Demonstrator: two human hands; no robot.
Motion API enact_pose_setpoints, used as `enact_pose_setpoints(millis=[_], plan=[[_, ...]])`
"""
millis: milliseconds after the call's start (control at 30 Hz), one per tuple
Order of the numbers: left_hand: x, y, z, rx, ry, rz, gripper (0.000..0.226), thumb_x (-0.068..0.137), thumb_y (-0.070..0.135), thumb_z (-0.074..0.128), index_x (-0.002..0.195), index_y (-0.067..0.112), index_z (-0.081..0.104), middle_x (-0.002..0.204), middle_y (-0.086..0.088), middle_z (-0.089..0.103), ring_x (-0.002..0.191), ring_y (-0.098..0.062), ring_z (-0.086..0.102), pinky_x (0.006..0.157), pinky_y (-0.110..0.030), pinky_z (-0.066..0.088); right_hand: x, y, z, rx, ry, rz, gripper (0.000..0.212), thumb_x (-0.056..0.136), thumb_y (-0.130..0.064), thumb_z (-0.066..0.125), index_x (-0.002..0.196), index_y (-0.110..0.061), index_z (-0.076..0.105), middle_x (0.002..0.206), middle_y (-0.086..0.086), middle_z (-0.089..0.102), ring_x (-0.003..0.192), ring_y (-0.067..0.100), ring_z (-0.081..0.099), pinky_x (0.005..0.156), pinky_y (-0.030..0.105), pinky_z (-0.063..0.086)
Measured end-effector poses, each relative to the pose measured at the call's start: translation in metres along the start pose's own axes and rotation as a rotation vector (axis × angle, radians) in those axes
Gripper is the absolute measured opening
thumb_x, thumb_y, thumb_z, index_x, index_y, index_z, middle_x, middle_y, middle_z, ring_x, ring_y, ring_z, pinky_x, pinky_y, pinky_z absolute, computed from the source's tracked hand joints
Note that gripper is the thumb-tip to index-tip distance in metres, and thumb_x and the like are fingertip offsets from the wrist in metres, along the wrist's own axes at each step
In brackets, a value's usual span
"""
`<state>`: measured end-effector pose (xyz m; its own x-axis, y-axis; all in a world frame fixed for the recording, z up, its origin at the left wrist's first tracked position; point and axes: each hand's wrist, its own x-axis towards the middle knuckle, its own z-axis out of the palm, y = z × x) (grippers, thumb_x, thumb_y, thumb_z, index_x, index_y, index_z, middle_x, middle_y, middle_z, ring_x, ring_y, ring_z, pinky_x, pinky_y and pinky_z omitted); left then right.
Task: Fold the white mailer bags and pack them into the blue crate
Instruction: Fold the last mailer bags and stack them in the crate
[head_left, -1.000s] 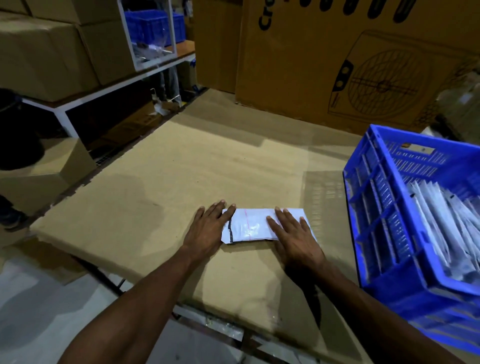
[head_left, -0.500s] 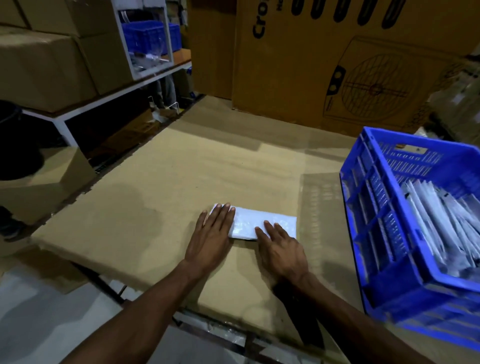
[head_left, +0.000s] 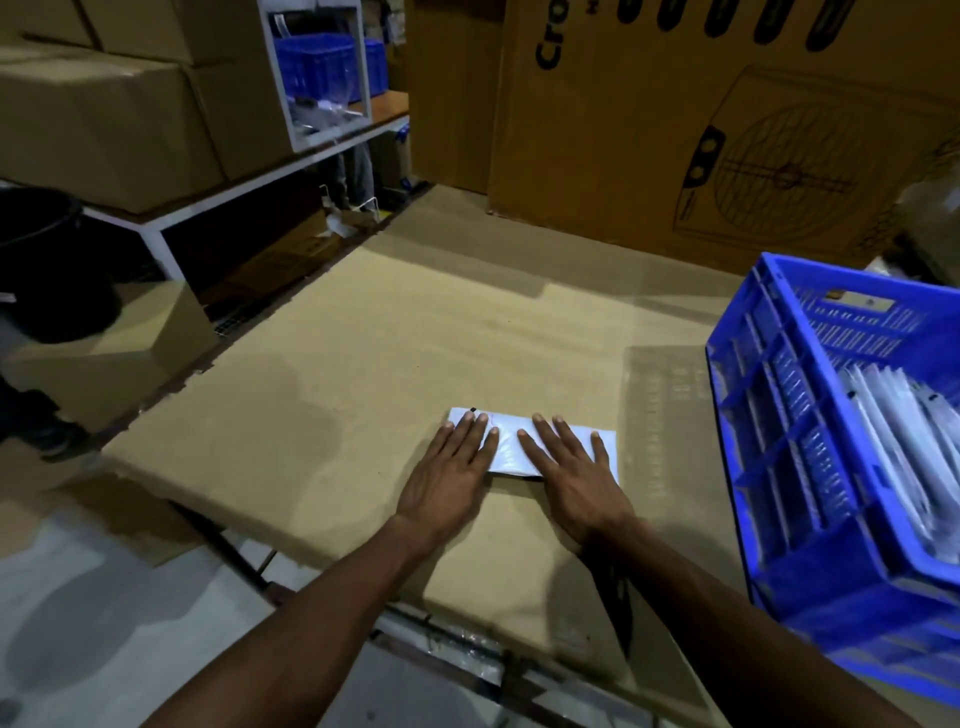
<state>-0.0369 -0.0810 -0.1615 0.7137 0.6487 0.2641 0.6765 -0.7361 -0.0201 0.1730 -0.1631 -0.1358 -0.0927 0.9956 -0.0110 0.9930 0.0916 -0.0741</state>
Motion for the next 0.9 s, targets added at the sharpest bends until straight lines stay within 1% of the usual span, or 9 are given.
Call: enact_pose_setpoints(millis=[167,300,367,433,500,600,667,767,900], plan=[[-0.005,0.006,0.000,-0.010,-0.005,0.063,0.060,0.087,0.015,0.040,0.144,0.004,0.052,0.151,-0.017,0.049,0.142,-0.029,0.044,0.118,-0.041,0.027,-0.020,0.009,0.005,-0.025,0.068,-0.023,0.085,0.088,-0.013,0.033,0.156,-0.038,-0.009,0.164,-0.013,-0.017,0.152,0.015,-0.015,0.120,0.054,-0.003],[-0.007,0.008,-0.004,-0.058,0.013,0.062,0.065,0.099,0.048,0.043,0.146,0.004,0.050,0.154,-0.015,0.045,0.145,-0.028,0.039,0.119,-0.047,0.032,-0.022,0.015,0.006,0.006,0.080,-0.039,0.083,0.091,-0.014,0.038,0.157,-0.037,-0.005,0.165,-0.012,-0.014,0.152,0.015,-0.013,0.120,0.055,0.001],[-0.004,0.010,-0.009,-0.056,0.066,0.064,0.065,0.100,0.049,0.040,0.144,0.003,0.052,0.152,-0.015,0.047,0.143,-0.027,0.043,0.119,-0.048,0.029,-0.023,0.019,0.008,0.038,0.090,-0.053,0.073,0.094,-0.028,0.038,0.158,-0.035,0.003,0.166,-0.011,-0.008,0.153,0.014,-0.010,0.120,0.055,0.003],[0.009,0.013,-0.014,-0.037,0.116,0.034,0.057,0.102,0.040,0.036,0.139,0.002,0.057,0.146,-0.014,0.055,0.138,-0.026,0.050,0.117,-0.047,0.028,-0.020,0.019,0.006,0.102,0.143,-0.032,0.066,0.096,-0.050,0.032,0.158,-0.032,0.016,0.166,-0.012,0.001,0.152,0.010,-0.006,0.121,0.051,0.002],[0.035,0.016,-0.020,-0.032,0.084,-0.018,0.055,0.100,0.033,0.032,0.135,0.003,0.062,0.142,-0.013,0.059,0.135,-0.026,0.053,0.116,-0.045,0.027,-0.008,0.014,-0.002,0.203,0.230,0.033,0.066,0.097,-0.057,0.024,0.156,-0.027,0.028,0.164,-0.012,0.014,0.152,0.006,0.003,0.122,0.046,0.001],[0.059,0.022,-0.020,-0.011,-0.087,-0.059,0.066,0.098,0.036,0.019,0.140,0.005,0.057,0.147,-0.011,0.054,0.143,-0.027,0.043,0.120,-0.045,0.023,0.016,0.009,-0.008,0.199,0.260,0.098,0.067,0.098,-0.050,0.011,0.152,-0.020,0.037,0.160,-0.009,0.030,0.151,0.010,0.016,0.121,0.051,0.010],[0.060,0.026,-0.008,-0.015,-0.124,-0.085,0.068,0.098,0.039,0.016,0.141,0.004,0.056,0.149,-0.011,0.053,0.144,-0.027,0.041,0.120,-0.046,0.026,0.022,0.010,0.001,0.142,0.250,0.066,0.063,0.099,-0.045,0.014,0.148,-0.018,0.043,0.157,-0.006,0.037,0.149,0.015,0.025,0.118,0.056,0.018],[0.051,0.032,0.004,-0.031,-0.124,-0.125,0.062,0.099,0.039,0.025,0.136,0.003,0.061,0.143,-0.011,0.058,0.139,-0.027,0.049,0.114,-0.048,0.036,0.019,0.014,0.025,0.045,0.360,0.011,0.050,0.102,-0.036,0.028,0.138,-0.016,0.056,0.149,-0.002,0.050,0.141,0.020,0.043,0.111,0.060,0.029],[0.050,0.032,0.009,-0.028,-0.061,-0.130,0.063,0.102,0.040,0.022,0.143,0.003,0.054,0.148,-0.012,0.053,0.143,-0.028,0.043,0.118,-0.050,0.032,0.020,0.015,0.032,-0.028,0.508,-0.009,0.044,0.102,-0.031,0.036,0.137,-0.013,0.058,0.148,0.001,0.051,0.139,0.021,0.045,0.112,0.058,0.029]])
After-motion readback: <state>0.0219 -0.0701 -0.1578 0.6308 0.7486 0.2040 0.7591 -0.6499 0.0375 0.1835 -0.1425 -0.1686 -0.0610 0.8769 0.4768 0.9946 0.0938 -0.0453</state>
